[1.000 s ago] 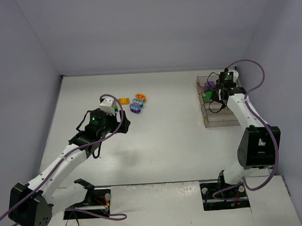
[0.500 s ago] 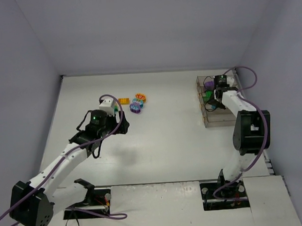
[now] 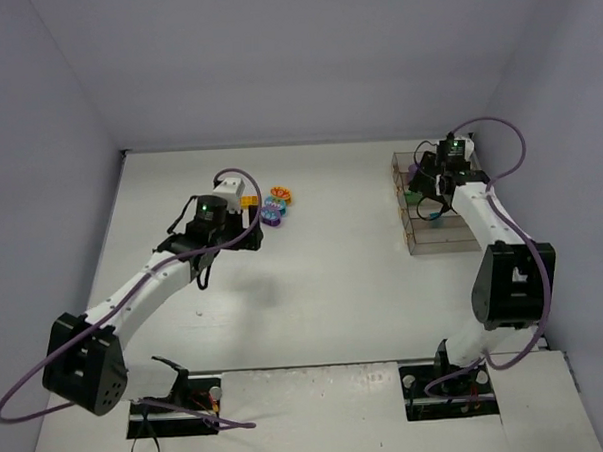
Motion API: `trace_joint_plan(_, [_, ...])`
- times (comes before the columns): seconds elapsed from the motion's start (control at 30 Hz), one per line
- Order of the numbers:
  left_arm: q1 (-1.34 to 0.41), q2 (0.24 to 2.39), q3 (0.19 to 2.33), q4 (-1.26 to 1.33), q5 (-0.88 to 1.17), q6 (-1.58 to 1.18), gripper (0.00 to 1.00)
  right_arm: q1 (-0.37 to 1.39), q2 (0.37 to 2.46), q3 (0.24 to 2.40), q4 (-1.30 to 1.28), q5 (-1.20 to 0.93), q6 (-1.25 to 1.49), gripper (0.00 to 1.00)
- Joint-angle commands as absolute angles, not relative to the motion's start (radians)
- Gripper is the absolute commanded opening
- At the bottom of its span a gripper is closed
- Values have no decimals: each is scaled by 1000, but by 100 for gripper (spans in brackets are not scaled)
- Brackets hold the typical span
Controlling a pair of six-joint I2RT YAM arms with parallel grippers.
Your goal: Sort the legos into containers by color
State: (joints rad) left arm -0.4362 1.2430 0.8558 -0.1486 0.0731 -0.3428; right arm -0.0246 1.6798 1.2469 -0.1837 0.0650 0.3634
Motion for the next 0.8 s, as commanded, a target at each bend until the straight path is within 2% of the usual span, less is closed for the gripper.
trace_joint_plan(0.0, [-428,1339,1007,-132,78,-243,79,-12,1520,1243,-155,-26,348,59])
trace_joint_plan(0.43, [-422,1928,1572,-321,89,-129,87,67,1335,1115,-106,-216,345,59])
trace_joint_plan(0.77, [-425,2132,1744,-322,71,-109,88,71,1295,1057,-100,-270,342,59])
